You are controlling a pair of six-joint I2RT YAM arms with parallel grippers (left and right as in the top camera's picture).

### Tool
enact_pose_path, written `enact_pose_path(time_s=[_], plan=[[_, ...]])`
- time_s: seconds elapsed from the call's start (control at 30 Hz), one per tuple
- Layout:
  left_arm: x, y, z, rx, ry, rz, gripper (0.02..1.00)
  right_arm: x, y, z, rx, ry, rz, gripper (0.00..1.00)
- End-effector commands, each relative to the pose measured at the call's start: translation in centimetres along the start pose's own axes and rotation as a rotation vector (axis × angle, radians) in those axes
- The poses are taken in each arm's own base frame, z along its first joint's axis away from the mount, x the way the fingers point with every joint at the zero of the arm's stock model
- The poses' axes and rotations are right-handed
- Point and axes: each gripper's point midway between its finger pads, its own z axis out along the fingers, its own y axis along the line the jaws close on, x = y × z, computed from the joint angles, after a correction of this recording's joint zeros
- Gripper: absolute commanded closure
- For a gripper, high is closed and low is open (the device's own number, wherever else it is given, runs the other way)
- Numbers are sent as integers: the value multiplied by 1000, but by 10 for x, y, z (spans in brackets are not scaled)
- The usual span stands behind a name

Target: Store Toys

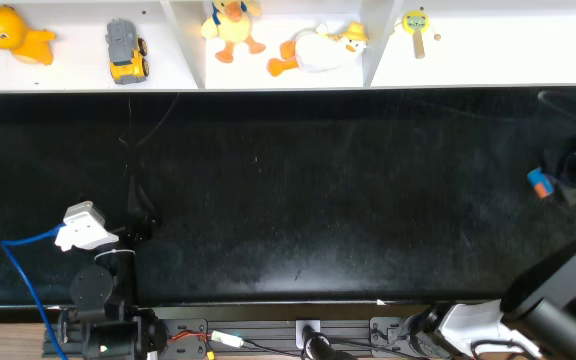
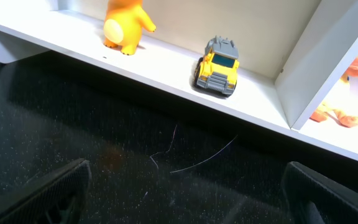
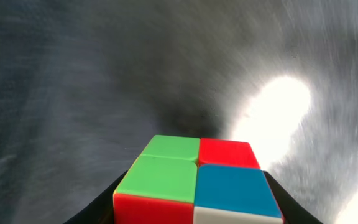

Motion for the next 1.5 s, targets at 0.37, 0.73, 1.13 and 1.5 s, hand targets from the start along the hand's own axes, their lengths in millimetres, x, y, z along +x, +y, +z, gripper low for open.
enact_pose_path(time_s=[0.37, 0.73, 1.13, 1.5], plan=[[2, -1, 0, 9, -3, 4, 20, -2, 136, -106, -419, -357, -909, 954], [2, -1, 0, 9, -3, 4, 18, -26, 172, -128, -427, -580, -1036, 956], [2, -1, 0, 9, -2, 4, 23, -37, 187, -83, -522, -639, -984, 950], [2, -1, 0, 9, -3, 4, 20, -39, 185, -48, -556, -752, -953, 954]])
